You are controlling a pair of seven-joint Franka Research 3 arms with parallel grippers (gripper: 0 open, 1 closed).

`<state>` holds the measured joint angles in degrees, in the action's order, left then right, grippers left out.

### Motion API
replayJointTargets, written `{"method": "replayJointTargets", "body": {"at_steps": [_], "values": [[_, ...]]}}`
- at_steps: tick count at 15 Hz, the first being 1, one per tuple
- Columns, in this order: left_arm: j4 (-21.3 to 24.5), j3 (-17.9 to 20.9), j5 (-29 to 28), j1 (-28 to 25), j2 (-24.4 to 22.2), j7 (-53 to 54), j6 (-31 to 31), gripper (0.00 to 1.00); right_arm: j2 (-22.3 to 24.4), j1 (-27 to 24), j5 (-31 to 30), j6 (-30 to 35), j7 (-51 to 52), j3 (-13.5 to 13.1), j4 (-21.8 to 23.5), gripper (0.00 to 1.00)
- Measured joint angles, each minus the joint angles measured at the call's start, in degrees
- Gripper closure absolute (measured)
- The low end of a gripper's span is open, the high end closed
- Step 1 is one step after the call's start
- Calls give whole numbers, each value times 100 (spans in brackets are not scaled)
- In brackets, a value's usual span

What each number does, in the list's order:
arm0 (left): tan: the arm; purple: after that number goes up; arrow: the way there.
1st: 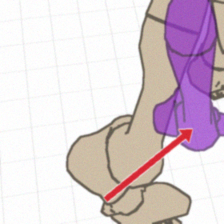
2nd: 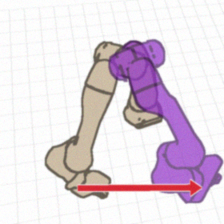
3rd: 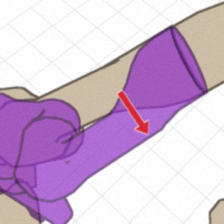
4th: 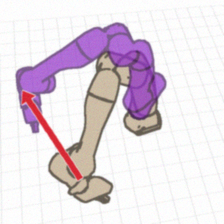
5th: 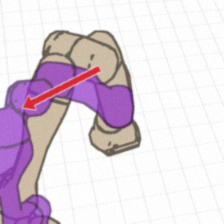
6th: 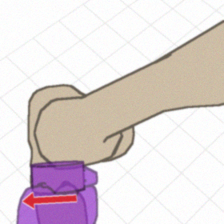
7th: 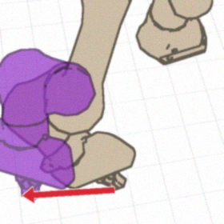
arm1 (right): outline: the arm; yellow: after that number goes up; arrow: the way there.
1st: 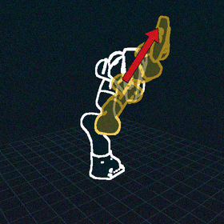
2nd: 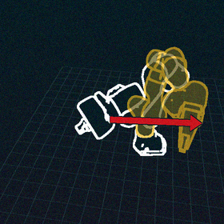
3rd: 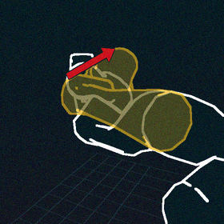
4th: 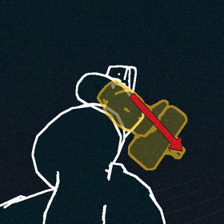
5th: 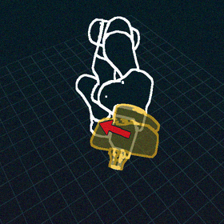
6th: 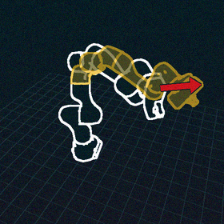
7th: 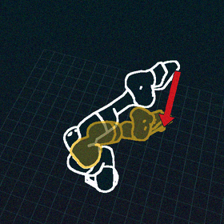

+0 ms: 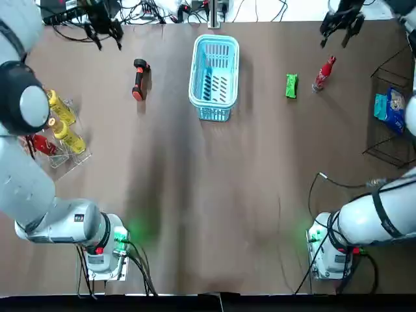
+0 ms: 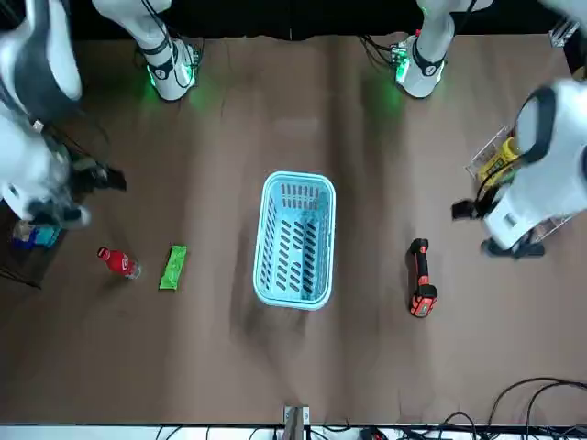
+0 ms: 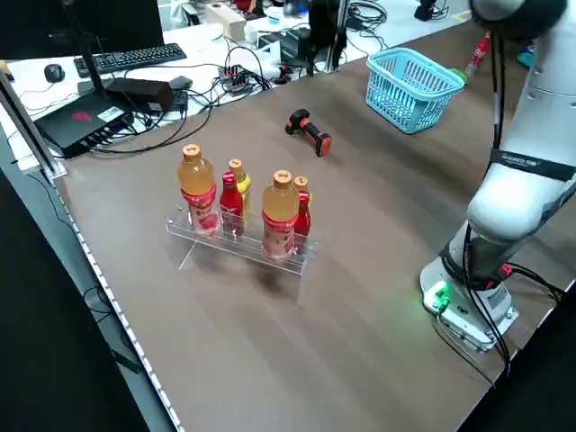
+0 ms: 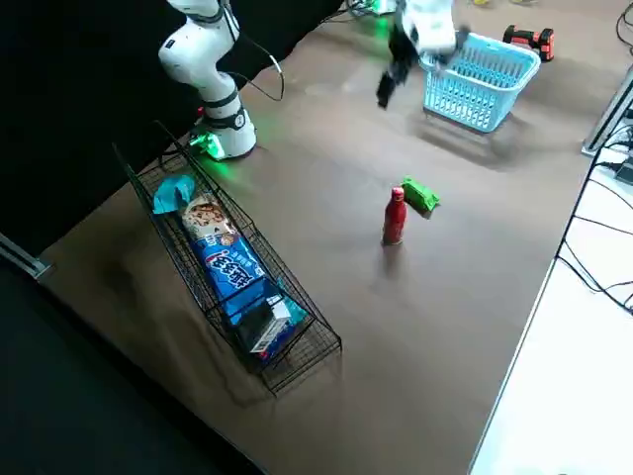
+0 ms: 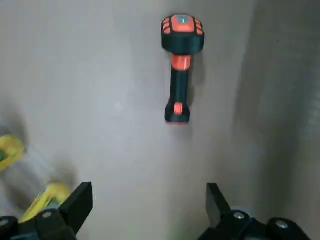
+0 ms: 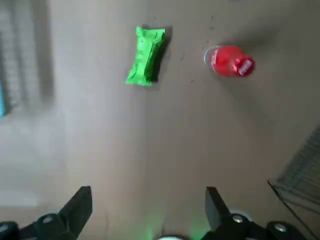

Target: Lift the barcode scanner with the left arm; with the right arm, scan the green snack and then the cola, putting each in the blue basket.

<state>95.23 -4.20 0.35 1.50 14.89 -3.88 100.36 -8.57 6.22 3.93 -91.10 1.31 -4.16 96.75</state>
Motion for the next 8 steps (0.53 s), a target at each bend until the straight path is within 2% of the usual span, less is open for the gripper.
{"method": "replayJointTargets", "body": {"at_steps": [4,8], "values": [[839,-29,0,54,541,-61,1758,0,-1059,-35,360,-734,-9,-9,-6,0],[1012,-30,-150,304,1024,-325,2670,0,-1795,-17,833,-1855,-8,4,-17,1]]}}
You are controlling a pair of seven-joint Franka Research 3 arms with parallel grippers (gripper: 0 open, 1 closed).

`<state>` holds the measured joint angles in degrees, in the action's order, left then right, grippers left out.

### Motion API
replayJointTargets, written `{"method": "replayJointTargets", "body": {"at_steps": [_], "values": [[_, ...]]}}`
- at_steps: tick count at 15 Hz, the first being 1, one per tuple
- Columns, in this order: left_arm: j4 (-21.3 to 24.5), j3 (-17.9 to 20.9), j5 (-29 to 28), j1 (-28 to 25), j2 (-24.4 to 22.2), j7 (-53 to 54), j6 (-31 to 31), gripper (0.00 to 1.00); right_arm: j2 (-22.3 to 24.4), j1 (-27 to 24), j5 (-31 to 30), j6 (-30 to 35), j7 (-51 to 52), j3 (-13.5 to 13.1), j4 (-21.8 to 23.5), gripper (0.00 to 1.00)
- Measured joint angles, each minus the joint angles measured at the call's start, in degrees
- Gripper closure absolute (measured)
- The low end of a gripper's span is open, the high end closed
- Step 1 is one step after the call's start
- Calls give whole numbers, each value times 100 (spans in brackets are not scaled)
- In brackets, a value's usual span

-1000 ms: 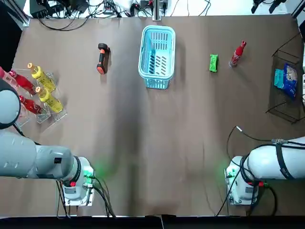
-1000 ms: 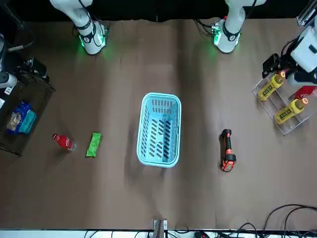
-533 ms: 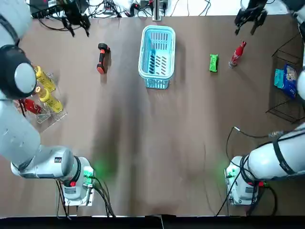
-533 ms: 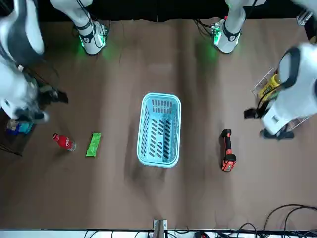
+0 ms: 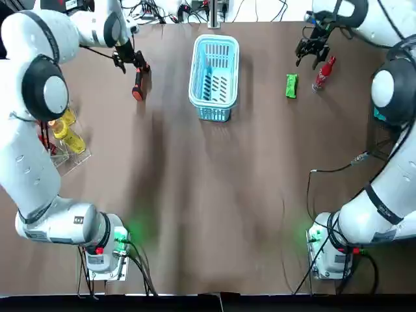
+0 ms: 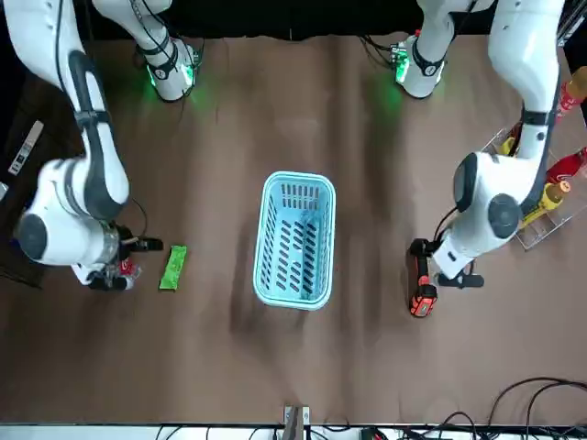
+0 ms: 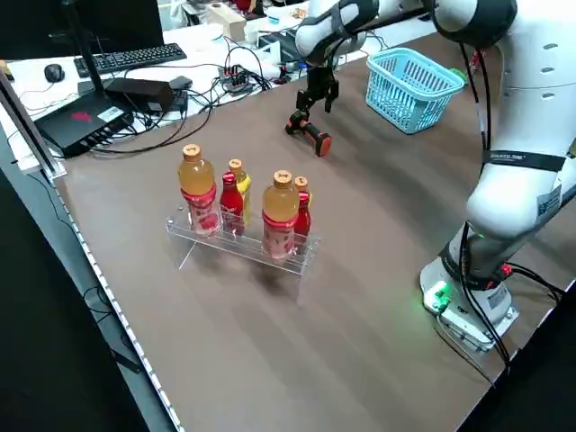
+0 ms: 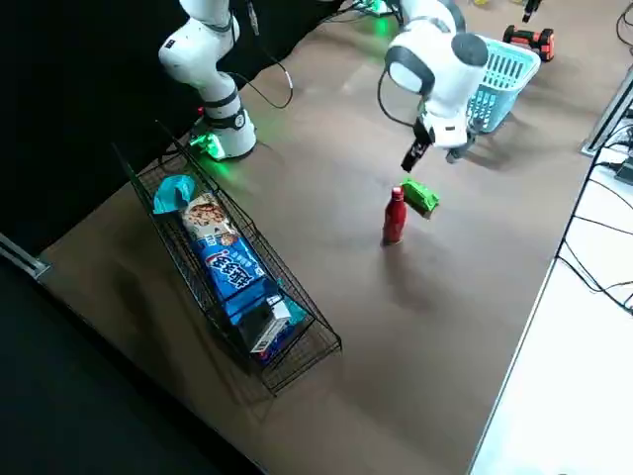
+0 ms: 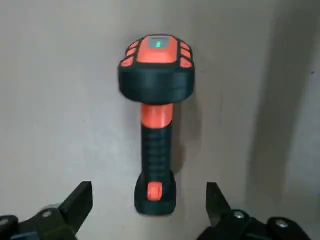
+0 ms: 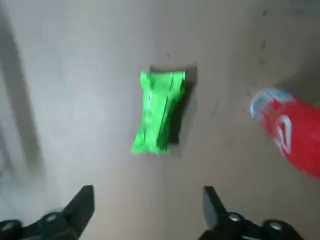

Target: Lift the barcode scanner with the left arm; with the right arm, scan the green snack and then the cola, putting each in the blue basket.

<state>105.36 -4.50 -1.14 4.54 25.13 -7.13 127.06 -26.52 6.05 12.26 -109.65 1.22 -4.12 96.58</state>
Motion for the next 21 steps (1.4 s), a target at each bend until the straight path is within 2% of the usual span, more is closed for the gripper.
{"method": "replayJointTargets", "body": {"at_steps": [1,3,5,6,7,9,10,11,12,15,16,17,19,21], "values": [[0,-1,-103,53,122,-104,160,0,-160,23,12,-235,-1,3,1,8],[-1,1,-204,84,354,-287,568,0,-473,63,15,-646,-4,5,-2,11],[-2,38,-212,35,658,-338,1068,0,-819,74,18,-933,-22,4,-11,26],[-3,38,-212,16,708,-342,1120,0,-892,74,18,-949,-24,3,-13,28],[-4,38,-212,7,728,-343,1137,0,-941,74,19,-957,-32,2,-14,36],[-7,36,-212,11,730,-348,1138,1,-1001,74,19,-960,-39,2,-18,40],[-7,34,-212,20,733,-351,1138,6,-1024,75,19,-959,-42,2,-17,44],[-7,31,-212,34,740,-353,1138,8,-1044,75,20,-960,-42,3,-18,45],[-7,31,-212,46,749,-365,1138,9,-1059,76,21,-960,-43,4,-18,50],[-7,33,-213,50,771,-418,1138,36,-1108,112,23,-998,-45,7,-22,56],[-7,33,-213,51,774,-435,1138,38,-1119,131,23,-1016,-46,8,-29,57],[-7,33,-213,51,775,-451,1138,40,-1122,145,25,-1017,-51,8,-40,63],[-7,32,-212,51,775,-464,1138,58,-1124,157,25,-1017,-53,8,-47,66],[-7,30,-213,52,775,-491,1138,61,-1125,161,26,-1017,-54,13,-50,68]]}}
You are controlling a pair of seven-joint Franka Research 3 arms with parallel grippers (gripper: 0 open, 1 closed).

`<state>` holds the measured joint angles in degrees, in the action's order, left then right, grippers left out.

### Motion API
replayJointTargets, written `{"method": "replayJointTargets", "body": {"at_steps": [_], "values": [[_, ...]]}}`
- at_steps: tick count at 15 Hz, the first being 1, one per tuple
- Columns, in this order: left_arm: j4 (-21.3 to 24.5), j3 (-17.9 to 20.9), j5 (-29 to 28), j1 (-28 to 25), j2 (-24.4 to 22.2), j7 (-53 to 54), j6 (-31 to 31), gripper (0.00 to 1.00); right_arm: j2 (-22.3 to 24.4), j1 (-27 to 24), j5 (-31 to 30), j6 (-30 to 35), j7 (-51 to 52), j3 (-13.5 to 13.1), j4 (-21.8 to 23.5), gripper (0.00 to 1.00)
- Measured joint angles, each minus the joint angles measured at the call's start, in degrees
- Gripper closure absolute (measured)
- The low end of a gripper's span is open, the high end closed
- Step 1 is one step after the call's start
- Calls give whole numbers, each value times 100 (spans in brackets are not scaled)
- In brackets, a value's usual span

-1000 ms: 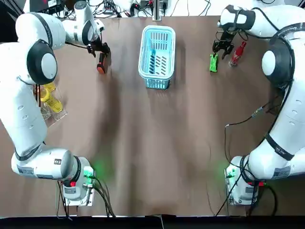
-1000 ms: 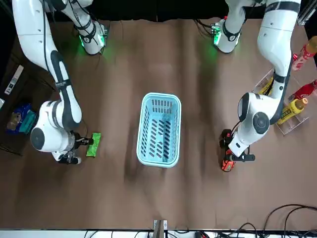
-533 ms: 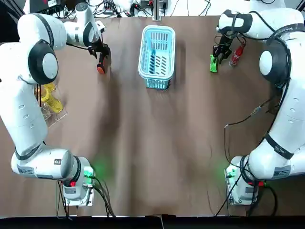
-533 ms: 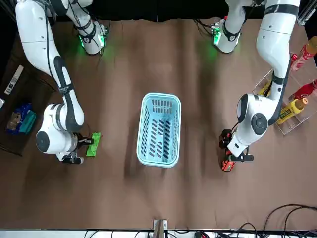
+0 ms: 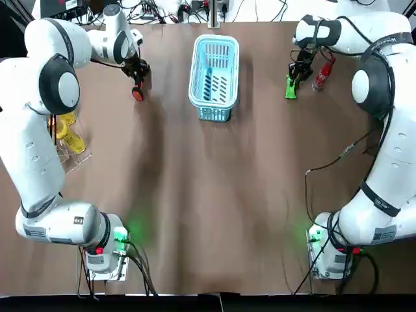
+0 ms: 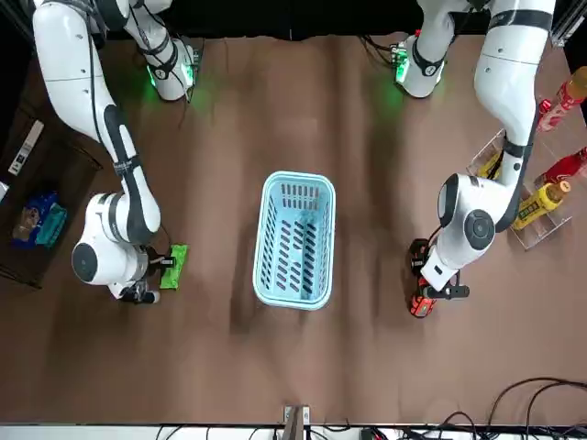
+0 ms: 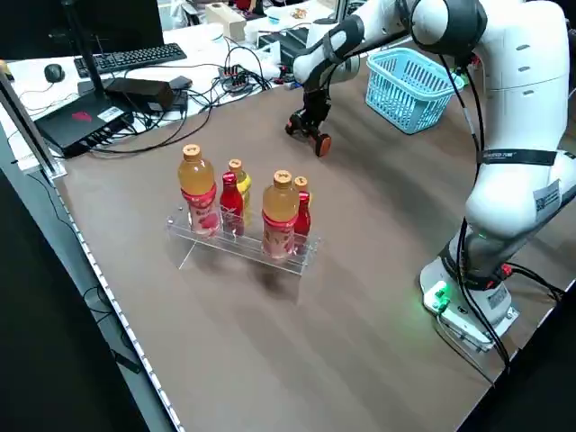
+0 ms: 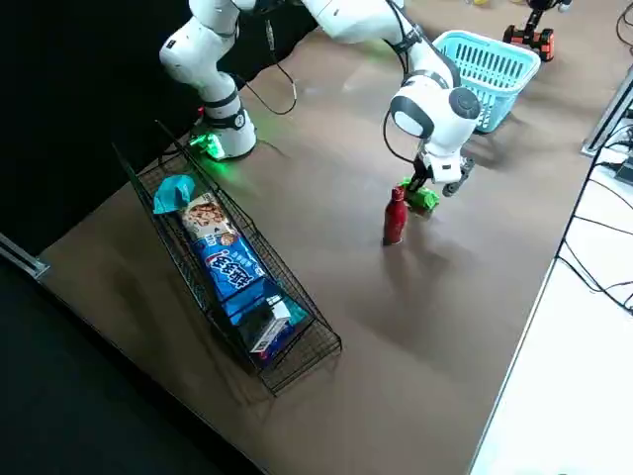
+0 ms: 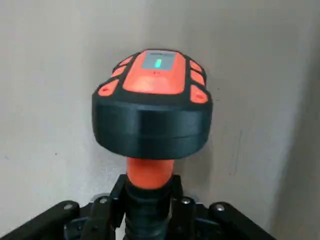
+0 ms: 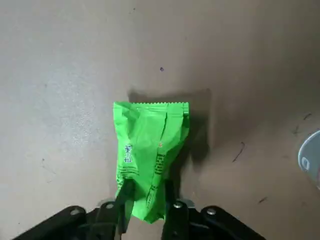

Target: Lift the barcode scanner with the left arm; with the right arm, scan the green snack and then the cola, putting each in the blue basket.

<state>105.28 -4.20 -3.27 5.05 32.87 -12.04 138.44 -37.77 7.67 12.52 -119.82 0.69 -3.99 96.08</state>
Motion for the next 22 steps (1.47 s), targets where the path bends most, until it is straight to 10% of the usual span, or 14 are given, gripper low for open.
{"method": "replayJointTargets", "body": {"at_steps": [7,14,22], "values": [[-39,0,-2,1,-7,-47,-2,63,-8,3,4,19,-7,12,-18,91],[-661,-244,46,-42,-1162,-136,-1895,63,-2,21,4,794,-32,36,-246,97],[-922,-430,2484,-40,-2368,-481,-3843,63,1097,57,816,2529,-65,407,-674,97]]}}
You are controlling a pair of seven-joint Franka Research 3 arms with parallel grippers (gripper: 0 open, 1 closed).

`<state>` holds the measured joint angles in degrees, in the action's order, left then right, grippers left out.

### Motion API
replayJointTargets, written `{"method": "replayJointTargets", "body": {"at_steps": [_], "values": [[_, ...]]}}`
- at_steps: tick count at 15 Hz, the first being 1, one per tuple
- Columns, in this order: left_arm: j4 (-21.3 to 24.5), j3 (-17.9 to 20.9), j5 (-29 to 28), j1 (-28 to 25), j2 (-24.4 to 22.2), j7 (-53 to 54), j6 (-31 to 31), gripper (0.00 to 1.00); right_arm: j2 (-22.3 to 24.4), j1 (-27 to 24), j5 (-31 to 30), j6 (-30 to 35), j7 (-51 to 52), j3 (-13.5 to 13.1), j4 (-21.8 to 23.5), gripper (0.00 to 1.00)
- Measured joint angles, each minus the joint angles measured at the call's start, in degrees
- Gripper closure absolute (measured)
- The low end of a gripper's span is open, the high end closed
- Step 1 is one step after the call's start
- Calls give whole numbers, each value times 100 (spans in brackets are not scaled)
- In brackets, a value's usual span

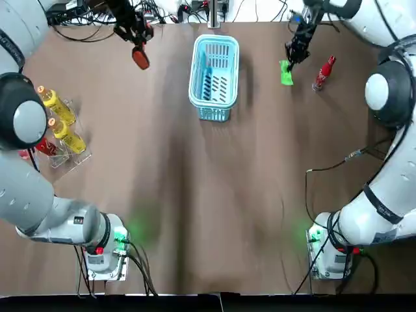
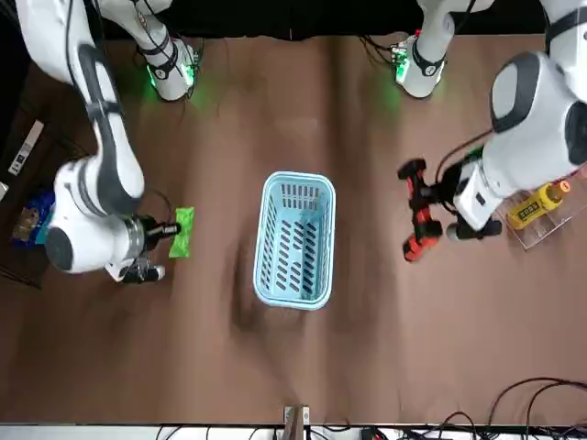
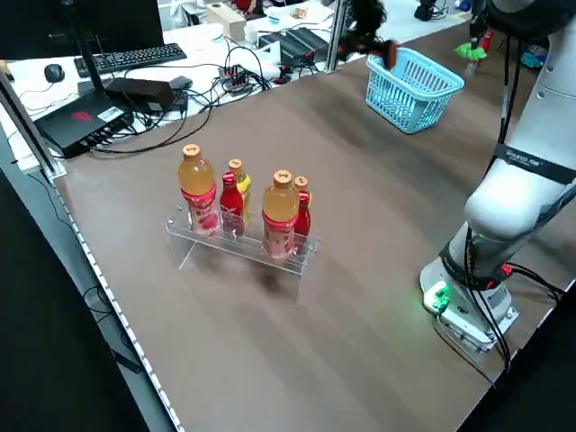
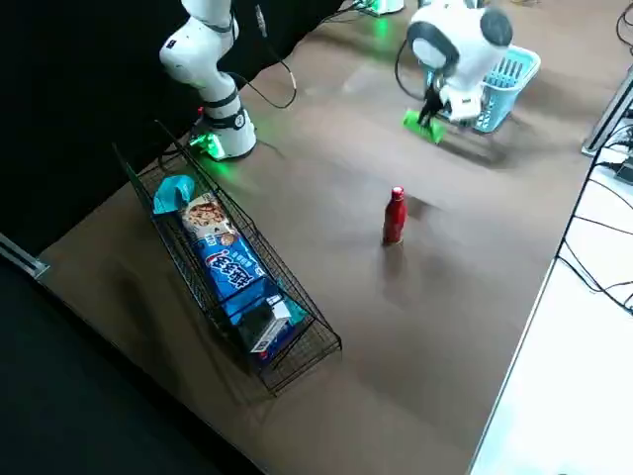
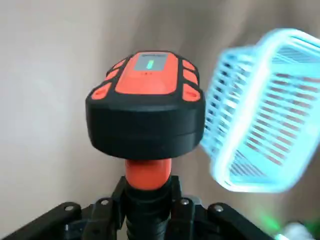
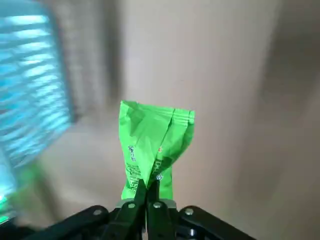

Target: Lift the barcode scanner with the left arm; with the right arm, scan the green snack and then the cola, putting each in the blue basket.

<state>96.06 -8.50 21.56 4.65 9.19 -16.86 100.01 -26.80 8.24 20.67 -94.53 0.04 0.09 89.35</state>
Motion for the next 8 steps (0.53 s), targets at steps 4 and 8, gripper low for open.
{"method": "replayJointTargets", "body": {"at_steps": [4,8], "values": [[-247,-279,1500,47,-90,-668,-426,63,354,231,1336,276,-463,82,-67,97],[-256,-421,2874,111,118,-684,-424,63,349,724,2318,92,-1200,107,-244,97]]}}
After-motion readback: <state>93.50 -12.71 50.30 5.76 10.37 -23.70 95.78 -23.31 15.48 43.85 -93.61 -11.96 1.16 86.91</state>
